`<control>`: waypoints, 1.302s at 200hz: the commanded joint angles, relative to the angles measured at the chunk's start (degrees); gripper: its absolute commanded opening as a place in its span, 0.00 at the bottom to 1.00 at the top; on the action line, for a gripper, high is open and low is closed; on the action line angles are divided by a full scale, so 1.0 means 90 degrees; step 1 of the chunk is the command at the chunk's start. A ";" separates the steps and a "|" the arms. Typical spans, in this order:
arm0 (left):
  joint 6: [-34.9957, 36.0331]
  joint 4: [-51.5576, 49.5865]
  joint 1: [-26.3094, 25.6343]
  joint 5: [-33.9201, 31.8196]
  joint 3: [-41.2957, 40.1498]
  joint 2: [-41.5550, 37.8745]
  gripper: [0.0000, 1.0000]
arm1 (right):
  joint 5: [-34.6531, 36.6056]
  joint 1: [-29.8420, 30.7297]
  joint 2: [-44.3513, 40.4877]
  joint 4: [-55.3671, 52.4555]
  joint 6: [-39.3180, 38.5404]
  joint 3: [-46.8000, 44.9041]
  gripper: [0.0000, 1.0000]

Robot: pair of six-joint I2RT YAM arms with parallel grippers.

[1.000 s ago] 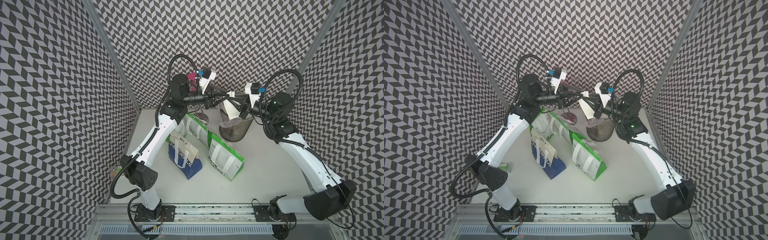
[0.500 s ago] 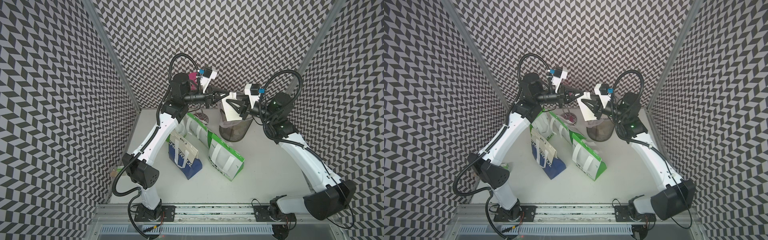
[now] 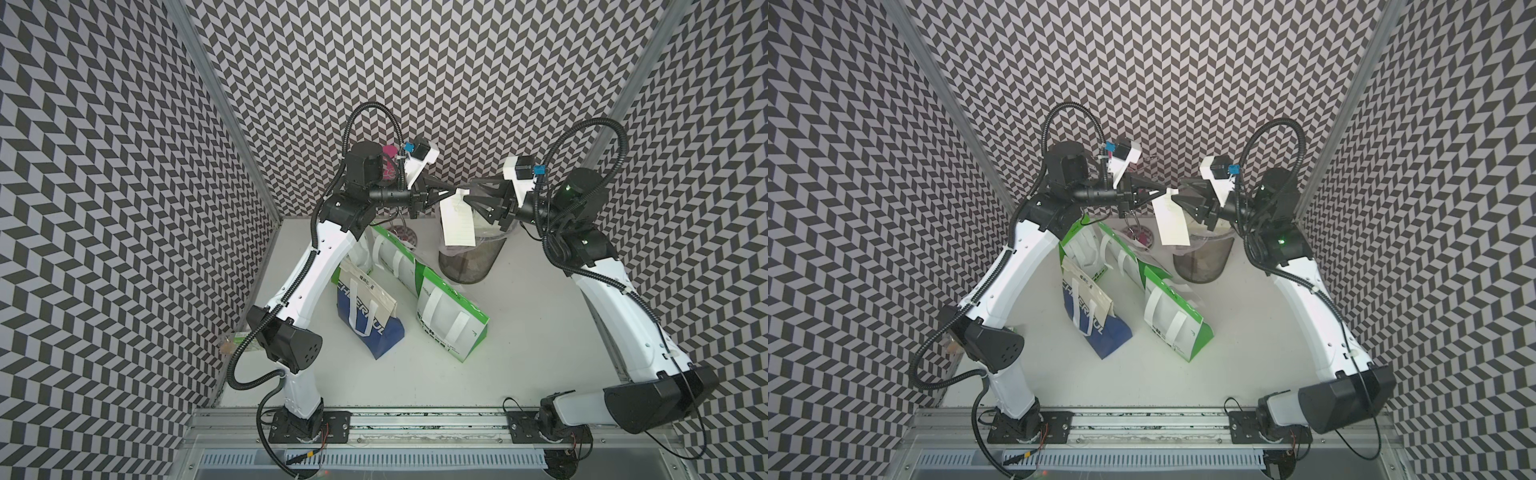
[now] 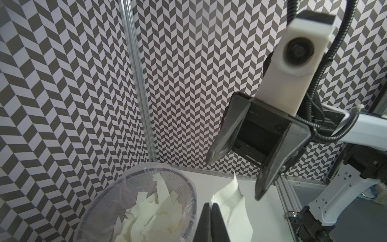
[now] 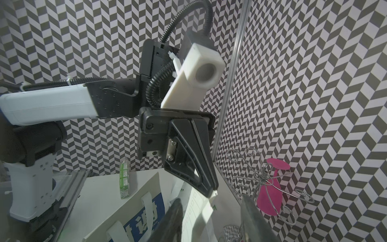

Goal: Shred takeout receipts and throw away
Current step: Shred the takeout receipt.

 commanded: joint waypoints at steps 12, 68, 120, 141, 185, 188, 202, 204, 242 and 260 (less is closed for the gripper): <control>0.0684 -0.0510 -0.0061 -0.0076 0.0157 0.0043 0.00 | -0.0457 0.0005 0.0354 -0.0447 -0.0213 0.0316 0.39; 0.0703 -0.0478 -0.0064 0.0014 0.0128 0.0043 0.00 | -0.0608 0.0005 0.0619 -0.0963 -0.0455 0.0654 0.27; 0.0594 -0.0394 -0.0079 0.0182 0.0128 0.0067 0.00 | -0.0723 0.0043 0.0832 -0.1346 -0.0664 0.0931 0.08; 0.0495 -0.0321 -0.0070 0.0197 0.0137 0.0102 0.00 | -0.0704 0.0101 0.0850 -0.1422 -0.0774 0.0961 0.00; 0.0224 -0.0418 -0.0058 -0.0111 0.0292 0.0235 0.00 | 0.0351 0.0314 0.0467 -0.1056 -0.1340 0.0542 0.00; 0.0201 -0.0459 -0.0059 -0.0151 0.0331 0.0263 0.00 | 0.0518 0.0362 0.0371 -0.0906 -0.1386 0.0402 0.00; 0.0102 -0.0645 -0.0053 -0.0311 0.0520 0.0391 0.00 | 0.1462 0.0678 -0.0115 -0.0099 -0.1758 -0.0307 0.00; 0.0085 -0.0672 -0.0045 -0.0335 0.0546 0.0410 0.00 | 0.1637 0.0742 -0.0184 0.0010 -0.1834 -0.0406 0.00; -0.0230 -0.0701 -0.0048 -0.0625 0.0606 0.0579 0.00 | 0.3324 0.1389 -0.1050 0.1547 -0.3036 -0.1789 0.00; -0.0345 -0.0645 -0.0043 -0.0733 0.0630 0.0657 0.00 | 0.3544 0.1470 -0.1090 0.1500 -0.3152 -0.1842 0.00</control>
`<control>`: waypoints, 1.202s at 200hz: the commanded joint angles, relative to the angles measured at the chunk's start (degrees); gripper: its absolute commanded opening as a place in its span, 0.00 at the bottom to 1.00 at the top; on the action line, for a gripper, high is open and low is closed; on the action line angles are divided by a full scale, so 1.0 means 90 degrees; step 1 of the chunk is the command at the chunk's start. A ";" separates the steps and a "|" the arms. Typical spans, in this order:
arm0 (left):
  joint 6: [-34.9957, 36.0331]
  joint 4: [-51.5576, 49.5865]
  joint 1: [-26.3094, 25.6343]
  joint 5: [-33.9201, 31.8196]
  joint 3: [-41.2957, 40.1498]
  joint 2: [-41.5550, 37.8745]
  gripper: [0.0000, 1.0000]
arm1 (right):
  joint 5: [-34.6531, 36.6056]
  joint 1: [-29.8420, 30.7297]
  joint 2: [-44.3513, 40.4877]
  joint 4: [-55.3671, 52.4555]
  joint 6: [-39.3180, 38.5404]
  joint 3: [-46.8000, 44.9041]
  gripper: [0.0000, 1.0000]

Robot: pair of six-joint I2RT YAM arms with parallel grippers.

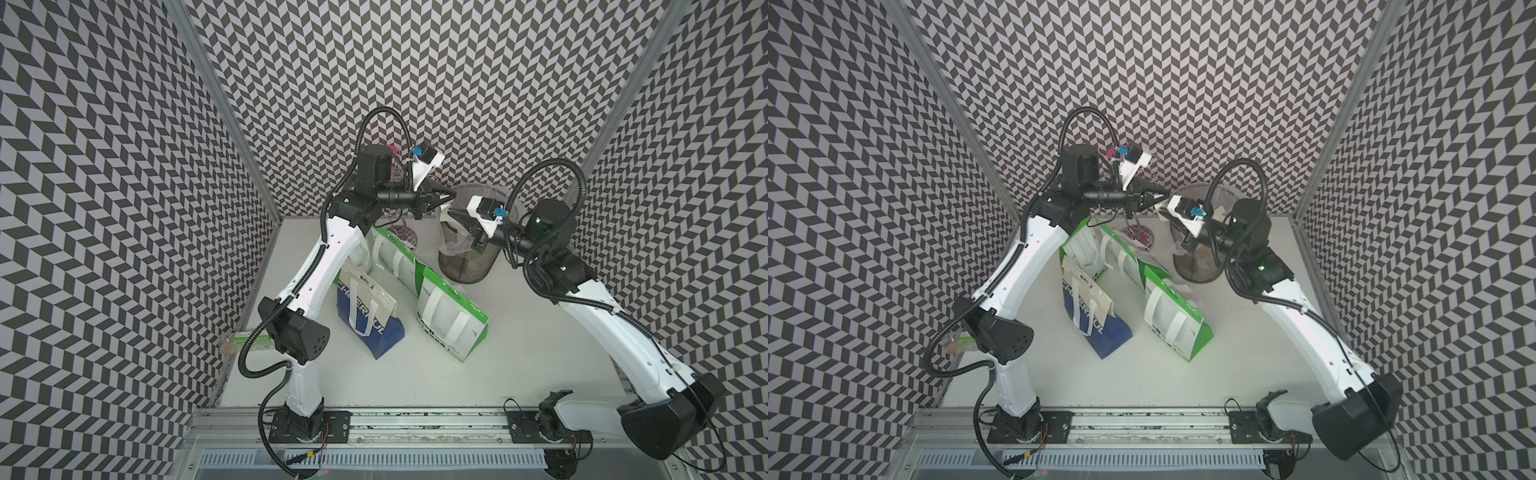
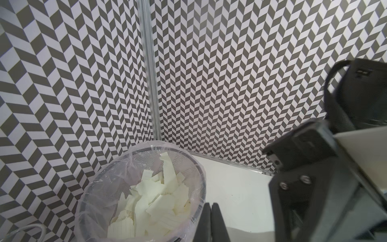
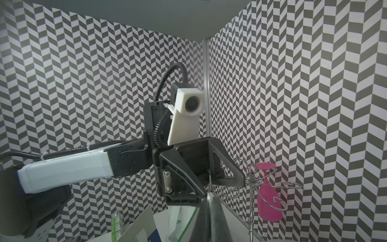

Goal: Shred takeout receipts and throw away
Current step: Shred the takeout receipt, then place the takeout receipt in the trash bin.

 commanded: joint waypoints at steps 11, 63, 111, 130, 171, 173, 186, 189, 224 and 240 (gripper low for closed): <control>-0.0354 0.0068 -0.0033 -0.0351 0.0224 0.0154 0.00 | 0.1004 0.0090 -0.0273 0.0947 -0.0598 -0.0162 0.00; -0.0326 -0.0042 -0.0047 -0.1718 0.0422 0.0434 0.00 | 0.0230 -0.0380 -0.0917 0.1459 0.0667 -0.0420 0.00; -0.0009 -0.0059 -0.0302 -0.2813 0.0802 0.0941 0.00 | 0.1058 -0.0682 -0.1238 0.1366 0.0839 -0.0274 0.00; 0.0129 -0.0129 -0.0431 -0.3060 0.1106 0.1222 0.00 | 0.1550 -0.0857 -0.1323 0.1368 0.0832 -0.0227 0.00; 0.0581 0.0181 -0.0742 -0.3789 0.1312 0.1634 0.00 | 0.2315 -0.1166 -0.1467 0.1756 0.0892 -0.0255 0.00; 0.0600 0.0208 -0.0746 -0.3857 0.1310 0.1656 0.00 | 0.2354 -0.1179 -0.1487 0.1810 0.0902 -0.0274 0.00; 0.0658 0.0279 -0.0748 -0.4088 0.1417 0.1803 0.00 | 0.2502 -0.1245 -0.1562 0.2016 0.0937 -0.0294 0.00; 0.0669 0.0283 -0.0744 -0.4132 0.1461 0.1839 0.00 | 0.2539 -0.1261 -0.1564 0.2027 0.0935 -0.0278 0.00; 0.0661 0.1027 -0.0748 -0.4463 0.1324 0.1984 0.00 | 0.2583 -0.1411 -0.1525 0.2168 0.1002 -0.0273 0.00; 0.0620 0.1431 -0.0748 -0.4125 0.1254 0.2047 0.00 | 0.2448 -0.1443 -0.1392 0.1955 0.1007 -0.0202 0.00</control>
